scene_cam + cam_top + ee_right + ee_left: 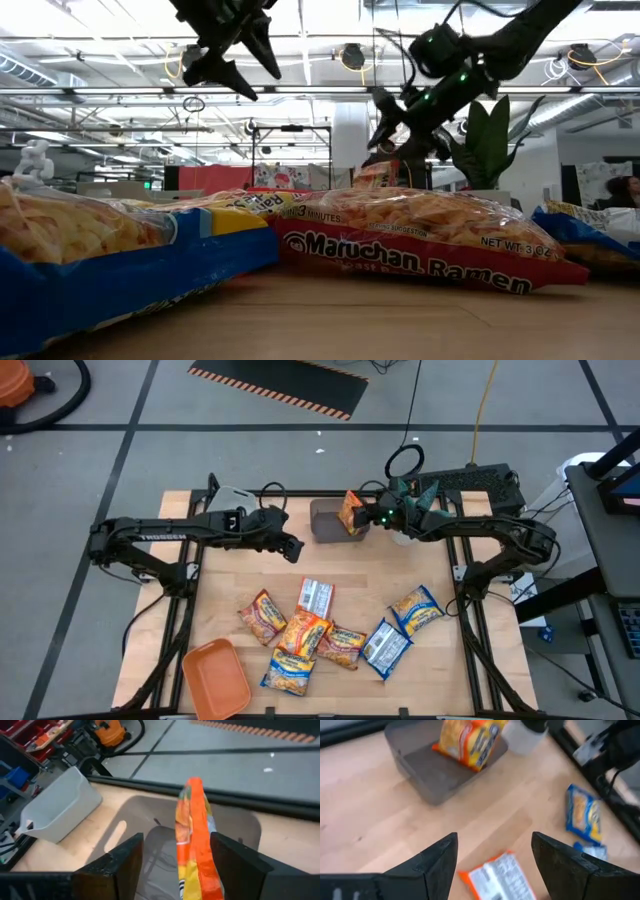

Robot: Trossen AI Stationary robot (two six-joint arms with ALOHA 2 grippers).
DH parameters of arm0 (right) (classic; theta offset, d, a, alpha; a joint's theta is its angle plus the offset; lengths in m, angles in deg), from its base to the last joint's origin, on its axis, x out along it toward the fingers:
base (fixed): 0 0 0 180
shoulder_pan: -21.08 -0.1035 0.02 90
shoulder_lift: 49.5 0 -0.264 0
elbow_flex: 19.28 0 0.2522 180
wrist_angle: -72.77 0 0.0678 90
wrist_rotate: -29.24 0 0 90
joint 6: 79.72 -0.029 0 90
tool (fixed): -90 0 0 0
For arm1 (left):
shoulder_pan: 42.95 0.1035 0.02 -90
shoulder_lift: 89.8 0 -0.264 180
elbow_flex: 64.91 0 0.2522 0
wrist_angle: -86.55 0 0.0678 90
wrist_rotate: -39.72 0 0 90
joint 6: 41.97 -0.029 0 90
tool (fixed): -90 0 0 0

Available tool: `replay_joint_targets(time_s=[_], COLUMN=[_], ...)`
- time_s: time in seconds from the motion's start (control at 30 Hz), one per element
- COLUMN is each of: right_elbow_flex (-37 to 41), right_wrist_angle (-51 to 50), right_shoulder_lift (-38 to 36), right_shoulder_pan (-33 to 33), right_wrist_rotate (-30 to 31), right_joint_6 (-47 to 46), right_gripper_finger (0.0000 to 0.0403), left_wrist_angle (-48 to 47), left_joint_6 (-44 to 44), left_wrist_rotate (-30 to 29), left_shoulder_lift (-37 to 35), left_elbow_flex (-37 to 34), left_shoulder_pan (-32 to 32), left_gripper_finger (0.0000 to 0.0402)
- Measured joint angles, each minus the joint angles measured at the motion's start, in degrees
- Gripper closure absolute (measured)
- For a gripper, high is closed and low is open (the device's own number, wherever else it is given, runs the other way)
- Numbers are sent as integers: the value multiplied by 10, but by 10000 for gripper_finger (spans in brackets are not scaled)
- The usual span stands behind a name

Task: Sort Maruchan noodles
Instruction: Put the top orange noodle pack into the black bin, then put the bottom orange noodle pack into the black bin

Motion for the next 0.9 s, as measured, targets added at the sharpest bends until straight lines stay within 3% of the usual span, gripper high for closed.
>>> replay_joint_targets(time_s=[0.23, 0.33, 0.63, 0.9], right_elbow_flex=[0, 0, 0, 0], right_wrist_angle=[-50, -68, -101, -120], right_shoulder_lift=[-69, -99, -179, -198], right_shoulder_pan=[0, -1, -24, -95], right_wrist_rotate=[-1, -6, -88, -88], right_joint_6=[52, 52, -16, -97], right_gripper_finger=[186, 187, 188, 188], left_wrist_angle=[-32, -50, -49, -67], left_joint_6=[-47, -47, -98, -169], left_wrist_rotate=[7, 42, 162, 186], left_shoulder_lift=[0, 0, 0, 0], left_elbow_flex=[0, 0, 0, 0], left_shoulder_pan=[15, 24, 38, 59], left_gripper_finger=[144, 144, 144, 144])
